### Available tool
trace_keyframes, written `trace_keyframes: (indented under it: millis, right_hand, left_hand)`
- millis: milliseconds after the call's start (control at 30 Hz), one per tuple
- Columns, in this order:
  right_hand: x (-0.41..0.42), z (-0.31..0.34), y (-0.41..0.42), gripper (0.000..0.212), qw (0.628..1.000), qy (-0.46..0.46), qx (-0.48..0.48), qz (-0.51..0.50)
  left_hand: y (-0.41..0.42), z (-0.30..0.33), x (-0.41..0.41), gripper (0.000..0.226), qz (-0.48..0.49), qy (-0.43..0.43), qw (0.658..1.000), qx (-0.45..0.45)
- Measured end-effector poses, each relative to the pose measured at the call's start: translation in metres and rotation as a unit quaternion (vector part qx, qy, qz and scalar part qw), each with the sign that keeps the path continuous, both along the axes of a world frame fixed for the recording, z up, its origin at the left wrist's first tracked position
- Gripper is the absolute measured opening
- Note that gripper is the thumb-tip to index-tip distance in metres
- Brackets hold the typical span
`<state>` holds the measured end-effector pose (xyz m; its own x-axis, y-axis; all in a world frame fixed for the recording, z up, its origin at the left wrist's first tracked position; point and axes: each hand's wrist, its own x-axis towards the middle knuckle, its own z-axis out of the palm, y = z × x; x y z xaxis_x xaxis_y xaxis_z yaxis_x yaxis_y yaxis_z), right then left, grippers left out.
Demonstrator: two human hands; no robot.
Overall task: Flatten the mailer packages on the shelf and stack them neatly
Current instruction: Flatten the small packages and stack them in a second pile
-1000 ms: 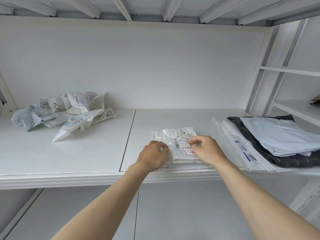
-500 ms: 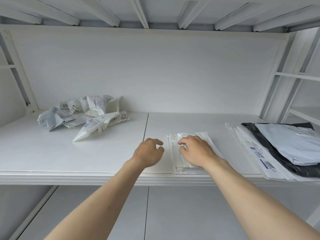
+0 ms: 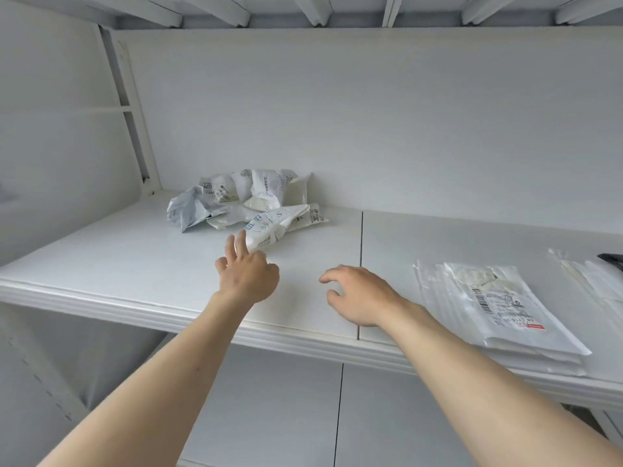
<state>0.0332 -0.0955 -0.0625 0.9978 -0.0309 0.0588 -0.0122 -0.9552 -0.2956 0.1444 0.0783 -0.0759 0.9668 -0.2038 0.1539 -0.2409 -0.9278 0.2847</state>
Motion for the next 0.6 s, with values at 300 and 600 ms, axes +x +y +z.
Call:
trace_keyframes:
  millis: [300,600]
  right_hand:
    - [-0.004,-0.004,-0.009,0.041,0.999,0.027,-0.032,-0.008]
    - [-0.024,-0.003,-0.024,0.041,0.999,0.007,-0.03,-0.033]
  left_hand:
    - [0.006,-0.015,0.031,0.051,-0.036,0.023,0.998,0.035]
    - [-0.014,-0.022,-0.012,0.048,-0.173,-0.093,0.98,0.013]
